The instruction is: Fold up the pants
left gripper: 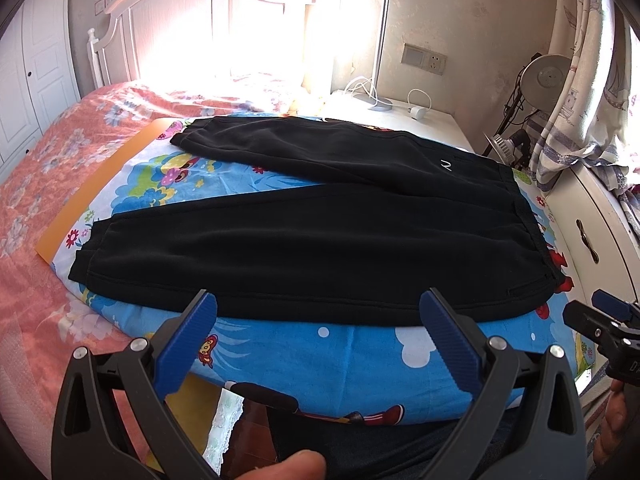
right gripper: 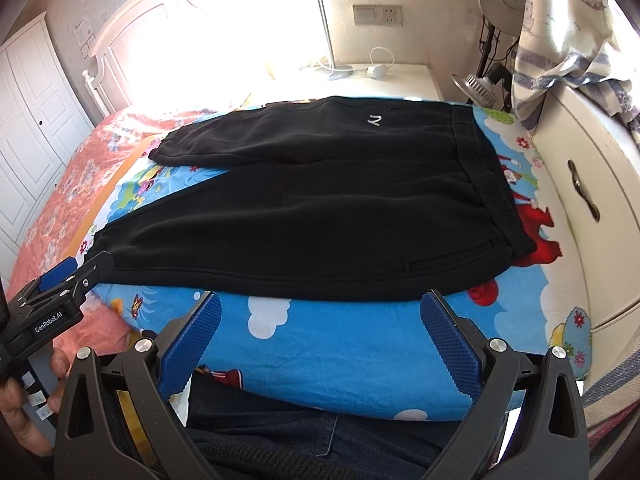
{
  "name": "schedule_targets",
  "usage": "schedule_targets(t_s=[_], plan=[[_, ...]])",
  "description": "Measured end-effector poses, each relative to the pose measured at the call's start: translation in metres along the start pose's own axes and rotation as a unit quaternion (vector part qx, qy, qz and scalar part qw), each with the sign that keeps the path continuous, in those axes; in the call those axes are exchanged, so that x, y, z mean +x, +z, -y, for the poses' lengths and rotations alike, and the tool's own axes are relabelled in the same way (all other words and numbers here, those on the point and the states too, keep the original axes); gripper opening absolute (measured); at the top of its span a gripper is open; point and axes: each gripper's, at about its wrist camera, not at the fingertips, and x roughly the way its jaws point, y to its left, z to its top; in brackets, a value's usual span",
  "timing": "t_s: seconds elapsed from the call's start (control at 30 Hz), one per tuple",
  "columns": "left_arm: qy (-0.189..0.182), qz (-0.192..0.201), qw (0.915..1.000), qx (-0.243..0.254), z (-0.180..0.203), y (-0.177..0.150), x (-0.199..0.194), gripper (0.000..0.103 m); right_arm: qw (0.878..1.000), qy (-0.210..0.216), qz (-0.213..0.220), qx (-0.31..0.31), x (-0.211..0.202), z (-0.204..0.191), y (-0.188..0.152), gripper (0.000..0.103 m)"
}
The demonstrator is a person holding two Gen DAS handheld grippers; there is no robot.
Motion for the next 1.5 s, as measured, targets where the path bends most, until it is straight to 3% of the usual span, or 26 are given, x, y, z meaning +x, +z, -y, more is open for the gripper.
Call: schedule_targets(t_s=[0.13,0.2,0.27,0.37,0.47,0.5,0.57,0.6,0.77,0.87,1.03,1.07,1.13,1.17,1.3,1.4,1.5], plan=[[-0.04,-0.011,0.9991,-0.009,0.0,-0.003,0.023,0.101,0.995,0.037,-0.081,0.043,0.038,0.029,0.003,0.097],[-0.056,-0.031,0.9978,-0.013,0.001,-0.003,0.042,0.101,0.992,0.061,-0.085,0.065,0.051,0.053,0.015,0.097],[-0.075,-0.06,0.9952,-0.022,0.001,-0.002,0.063,0.101,0.995,0.034,-0.077,0.062,0.065,0.08,0.046,0.097],[-0.135,-0.088,0.9857,-0.05,0.001,0.001,0.093,0.101,0.998,-0.002,-0.039,0.05,0.089,0.131,0.112,0.097],[-0.147,-0.093,0.9833,-0.052,0.005,0.005,0.115,0.101,0.997,-0.016,-0.079,0.01,0.14,0.176,0.186,0.097],[-0.15,-0.096,0.9825,-0.053,0.006,0.007,0.121,0.101,0.994,-0.038,-0.106,-0.012,0.16,0.189,0.21,0.096],[-0.155,-0.105,0.9804,-0.061,0.005,0.01,0.132,0.101,0.987,-0.116,-0.105,-0.041,0.189,0.21,0.252,0.095],[-0.156,-0.111,0.9792,-0.067,0.003,0.011,0.135,0.101,0.984,-0.128,-0.11,-0.059,0.202,0.214,0.27,0.095],[-0.12,-0.135,0.9789,-0.096,-0.021,0.008,0.152,0.101,0.968,-0.104,-0.174,-0.148,0.269,0.217,0.318,0.095],[-0.095,-0.145,0.9774,-0.121,-0.04,0.007,0.157,0.101,0.957,-0.083,-0.203,-0.188,0.299,0.211,0.327,0.094],[-0.065,-0.153,0.9754,-0.145,-0.064,0.004,0.16,0.101,0.949,-0.055,-0.238,-0.201,0.334,0.215,0.335,0.091],[-0.061,-0.153,0.9753,-0.147,-0.065,0.004,0.16,0.101,0.948,-0.048,-0.243,-0.199,0.338,0.218,0.337,0.087],[-0.055,-0.154,0.9752,-0.149,-0.068,0.007,0.162,0.101,0.951,-0.02,-0.255,-0.176,0.343,0.223,0.341,0.059],[-0.054,-0.154,0.9751,-0.15,-0.068,0.009,0.163,0.101,0.951,-0.01,-0.255,-0.171,0.342,0.222,0.34,0.056],[-0.068,-0.149,0.976,-0.143,-0.063,0.019,0.17,0.101,0.952,-0.005,-0.237,-0.191,0.322,0.211,0.339,0.012],[-0.094,-0.126,0.9786,-0.132,-0.053,0.038,0.17,0.101,0.971,-0.01,-0.155,-0.181,0.266,0.196,0.342,0.008],[-0.122,-0.097,0.9799,-0.124,-0.046,0.057,0.168,0.101,0.976,0.011,-0.079,-0.202,0.194,0.175,0.314,0.008]])
